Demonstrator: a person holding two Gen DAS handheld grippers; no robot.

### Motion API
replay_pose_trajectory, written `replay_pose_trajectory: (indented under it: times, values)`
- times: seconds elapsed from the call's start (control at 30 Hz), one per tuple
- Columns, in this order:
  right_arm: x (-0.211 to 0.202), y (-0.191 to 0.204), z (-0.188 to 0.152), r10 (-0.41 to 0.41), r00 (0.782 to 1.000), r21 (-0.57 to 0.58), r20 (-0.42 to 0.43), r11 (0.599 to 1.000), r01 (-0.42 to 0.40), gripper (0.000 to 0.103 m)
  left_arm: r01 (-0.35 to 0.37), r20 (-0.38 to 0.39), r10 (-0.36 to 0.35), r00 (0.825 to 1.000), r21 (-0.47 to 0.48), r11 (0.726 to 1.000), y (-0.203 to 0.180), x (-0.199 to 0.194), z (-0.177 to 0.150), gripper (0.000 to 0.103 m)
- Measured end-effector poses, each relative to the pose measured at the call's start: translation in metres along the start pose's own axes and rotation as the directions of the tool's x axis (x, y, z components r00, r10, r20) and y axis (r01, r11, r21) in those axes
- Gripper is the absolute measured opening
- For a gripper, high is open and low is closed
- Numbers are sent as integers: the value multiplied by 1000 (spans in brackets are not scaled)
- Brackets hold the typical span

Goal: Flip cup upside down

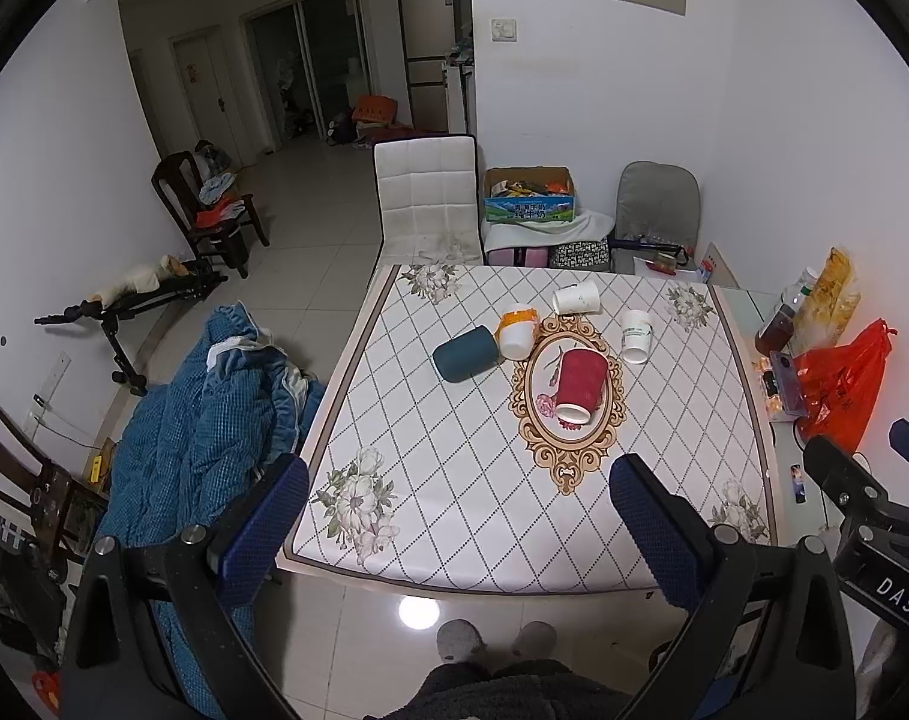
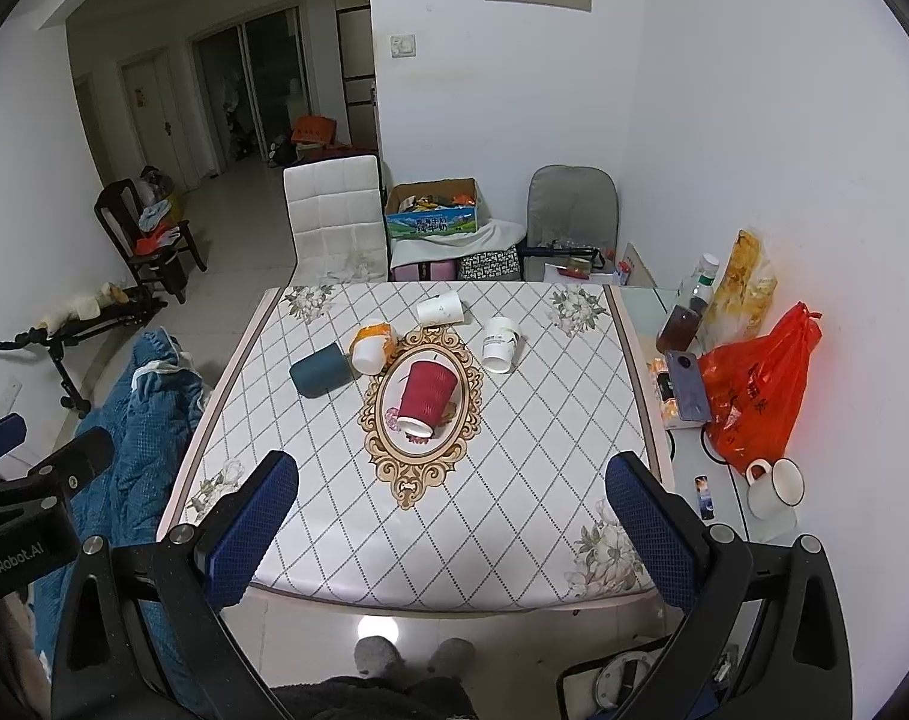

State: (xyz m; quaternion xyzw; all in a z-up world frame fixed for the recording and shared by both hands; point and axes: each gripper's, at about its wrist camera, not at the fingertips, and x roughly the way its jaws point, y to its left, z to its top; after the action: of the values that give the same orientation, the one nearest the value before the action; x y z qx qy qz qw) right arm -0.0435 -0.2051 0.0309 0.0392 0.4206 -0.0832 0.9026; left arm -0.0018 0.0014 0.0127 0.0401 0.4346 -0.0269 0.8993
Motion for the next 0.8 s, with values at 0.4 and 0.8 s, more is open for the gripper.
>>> replay_pose_trajectory:
  times: [0.4, 0.8]
  values:
    - [-5, -1, -2, 2, 1000, 5, 4, 1000, -2, 103, 0, 4, 0, 1000, -1, 1000, 1, -2, 0, 103]
    - [-7, 0, -1, 5, 1000, 6, 3, 1000, -5, 103, 1, 7, -1, 1000, -1, 1000, 0, -5, 0, 103]
